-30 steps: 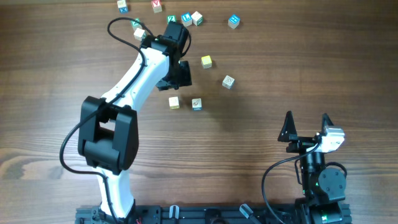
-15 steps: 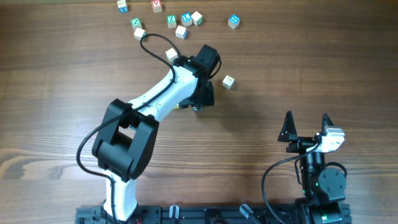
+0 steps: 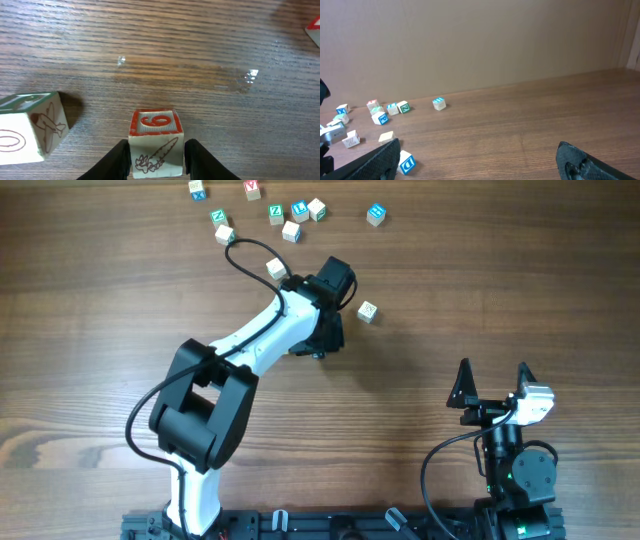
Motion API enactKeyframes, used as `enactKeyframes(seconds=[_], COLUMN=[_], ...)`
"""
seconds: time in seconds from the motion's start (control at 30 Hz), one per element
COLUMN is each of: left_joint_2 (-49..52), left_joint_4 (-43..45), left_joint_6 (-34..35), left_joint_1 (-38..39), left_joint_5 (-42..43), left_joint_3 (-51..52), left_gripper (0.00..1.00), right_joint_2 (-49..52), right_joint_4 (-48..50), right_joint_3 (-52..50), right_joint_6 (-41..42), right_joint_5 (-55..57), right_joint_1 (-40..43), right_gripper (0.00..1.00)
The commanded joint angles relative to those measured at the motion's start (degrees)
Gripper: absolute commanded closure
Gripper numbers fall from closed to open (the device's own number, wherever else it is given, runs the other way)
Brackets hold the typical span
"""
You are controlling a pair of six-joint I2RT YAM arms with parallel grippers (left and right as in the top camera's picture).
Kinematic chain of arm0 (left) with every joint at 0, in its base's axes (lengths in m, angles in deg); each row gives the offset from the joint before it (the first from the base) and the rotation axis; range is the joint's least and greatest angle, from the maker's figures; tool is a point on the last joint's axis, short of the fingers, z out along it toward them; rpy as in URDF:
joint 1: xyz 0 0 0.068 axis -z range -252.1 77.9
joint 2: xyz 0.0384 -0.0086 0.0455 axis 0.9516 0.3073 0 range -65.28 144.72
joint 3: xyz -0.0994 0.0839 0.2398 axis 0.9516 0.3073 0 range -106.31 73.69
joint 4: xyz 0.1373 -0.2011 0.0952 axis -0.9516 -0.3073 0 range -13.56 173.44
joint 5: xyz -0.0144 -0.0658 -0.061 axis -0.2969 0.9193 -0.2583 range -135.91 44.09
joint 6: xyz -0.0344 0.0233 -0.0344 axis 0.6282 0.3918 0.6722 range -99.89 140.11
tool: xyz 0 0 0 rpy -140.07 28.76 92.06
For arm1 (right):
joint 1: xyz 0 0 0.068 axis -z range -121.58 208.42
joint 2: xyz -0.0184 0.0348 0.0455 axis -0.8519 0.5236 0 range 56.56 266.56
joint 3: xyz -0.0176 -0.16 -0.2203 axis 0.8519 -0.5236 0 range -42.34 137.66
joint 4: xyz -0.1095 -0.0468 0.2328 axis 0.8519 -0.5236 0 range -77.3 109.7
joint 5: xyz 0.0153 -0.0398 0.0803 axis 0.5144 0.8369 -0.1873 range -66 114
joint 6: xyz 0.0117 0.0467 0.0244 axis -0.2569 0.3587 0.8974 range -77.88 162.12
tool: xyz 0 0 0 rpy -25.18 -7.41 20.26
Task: Form a tower
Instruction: 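Carry the green block over the red-numbered 6 block, then lower the green block onto the 6 block and release it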
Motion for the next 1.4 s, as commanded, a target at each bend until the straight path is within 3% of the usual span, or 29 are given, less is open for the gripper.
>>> enactKeyframes(seconds=[0.0, 0.1, 0.27, 0.37, 0.43, 0.53, 0.7, 1.37], left_joint_2=[0.5, 0.5, 0.5, 0.5, 0.5, 0.5, 0.5, 0.5], left_joint_4=[0.2, 0.2, 0.2, 0.5, 0.7, 1.0, 0.9, 0.6], left_joint_6=[0.6, 0.5, 0.3, 0.1, 0.1, 0.1, 0.1, 0.1], left_joint_1=[0.8, 1.3, 1.3, 1.3, 1.3, 1.3, 1.4, 1.4], left_joint_5=[-0.3, -0.3, -1.2, -1.2, -1.2, -1.2, -1.2, -1.2], left_joint_3=[0.9, 1.0, 1.0, 1.0, 1.0, 1.0, 1.0, 1.0], left_gripper=[0.63, 0.61, 0.67, 0.64, 0.61, 0.43, 0.56, 0.58], right_joint_2=[-0.3, -0.3, -0.3, -0.3, -0.3, -0.3, -0.3, -0.3], right_joint_4=[0.1, 0.1, 0.1, 0.1, 0.1, 0.1, 0.1, 0.1], right_joint_3=[-0.1, -0.1, -0.1, -0.1, -0.1, -0.1, -0.1, -0.1], right_joint_6=[-0.8, -0.8, -0.8, -0.8, -0.8, -0.8, -0.8, -0.8], right_joint_5=[-0.5, -0.5, -0.5, -0.5, -0.5, -0.5, -0.5, -0.5], right_joint_1=[0.3, 0.3, 0.3, 0.3, 0.3, 0.3, 0.3, 0.3], right_gripper=[0.00, 0.00, 0.00, 0.00, 0.00, 0.00, 0.00, 0.00])
